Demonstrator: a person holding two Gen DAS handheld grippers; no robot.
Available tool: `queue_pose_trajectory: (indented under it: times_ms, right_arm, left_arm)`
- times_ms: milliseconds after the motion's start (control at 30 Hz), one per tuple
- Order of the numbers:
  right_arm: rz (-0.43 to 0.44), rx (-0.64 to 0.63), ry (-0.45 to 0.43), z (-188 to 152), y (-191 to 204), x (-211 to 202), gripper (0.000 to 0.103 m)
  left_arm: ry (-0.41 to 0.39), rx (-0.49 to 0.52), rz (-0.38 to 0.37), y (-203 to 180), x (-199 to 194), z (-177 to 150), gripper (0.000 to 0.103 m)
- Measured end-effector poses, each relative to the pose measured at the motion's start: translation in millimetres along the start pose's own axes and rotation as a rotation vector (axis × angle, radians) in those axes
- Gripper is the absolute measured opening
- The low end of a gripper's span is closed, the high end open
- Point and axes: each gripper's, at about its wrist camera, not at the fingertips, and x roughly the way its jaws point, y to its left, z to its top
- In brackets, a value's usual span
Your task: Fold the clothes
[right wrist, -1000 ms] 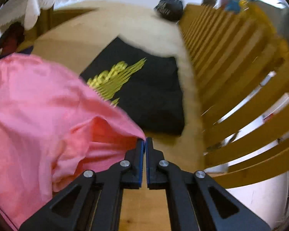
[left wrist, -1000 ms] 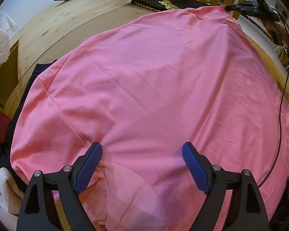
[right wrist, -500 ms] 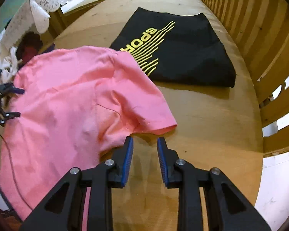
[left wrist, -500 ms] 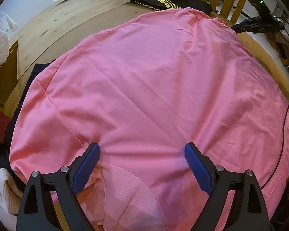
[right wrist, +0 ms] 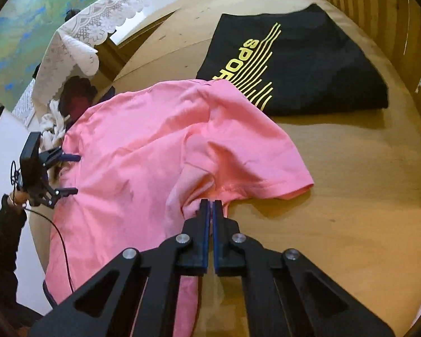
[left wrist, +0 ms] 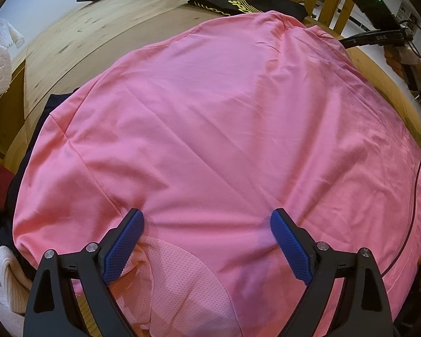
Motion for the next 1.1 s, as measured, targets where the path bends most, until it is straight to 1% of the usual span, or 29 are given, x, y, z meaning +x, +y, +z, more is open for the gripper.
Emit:
queue_pose_trajectory:
  times_ms: [67,133,167,200,367,467,600,700,733,767,833,933,1033,1100]
  right_arm:
    - [-0.037,-0.011,0.004,2.0,2.6,-1.7,0.002]
    - [-0.036,0.023,0.047,8.0,-0.6,1.6,0.009]
    - [-0.040,0.030,0.049,9.6,-0.3,2.7,0.015]
    - [-0.043,0.025,0.046,10.6,1.4,3.4,0.016]
    - [0.033,0.067,0.054,11.7,5.7,8.4,0.016]
    - [0.025,0.067,0.060,12.5,8.4,10.9,0.016]
    - [0.032,0.083,0.069,15.3,10.4,16.2,0.016]
    - [0.007,0.061,0.077,17.5,14.6,23.5,0.015]
    - [-0.004,0.051,0.084,16.7,16.1,25.9,0.014]
    - [-0.026,0.030,0.086,15.1,19.1,27.2,0.004]
    - [-0.068,-0.016,0.087,10.7,25.9,27.4,0.003]
    - [-0.132,-0.077,0.073,-4.7,33.7,10.2,0.003]
    - [-0.207,-0.092,0.055,-23.1,29.2,-16.2,0.003]
    - [-0.278,-0.086,0.026,-32.2,19.8,-31.8,0.003]
  left_arm:
    - [0.000,-0.001,0.001,-5.6,-3.6,-4.8,0.092]
    - [0.000,-0.002,0.001,-6.3,-4.1,-7.0,0.093]
    - [0.001,-0.002,0.001,-5.9,-5.6,-9.3,0.093]
    - [0.001,-0.002,0.001,-5.5,-7.1,-11.7,0.093]
    - [0.002,0.000,0.000,-5.1,-9.5,-7.8,0.093]
    - [0.002,0.000,0.000,-5.6,-9.9,-5.9,0.094]
    - [0.000,-0.002,0.000,-6.7,-17.9,-15.1,0.094]
    - [0.001,0.000,-0.001,-12.5,-24.4,-21.2,0.095]
    - [0.002,0.001,-0.001,-12.9,-24.8,-21.7,0.095]
    - [0.001,0.001,-0.001,-13.0,-25.4,-21.8,0.095]
    - [-0.001,0.002,-0.002,-13.2,-27.3,-22.1,0.095]
    - [-0.001,0.010,-0.006,-11.2,-27.7,-24.2,0.095]
    - [-0.005,0.017,-0.009,-5.3,-25.8,-26.2,0.095]
    - [-0.005,0.024,-0.011,-2.8,-24.4,-27.8,0.096]
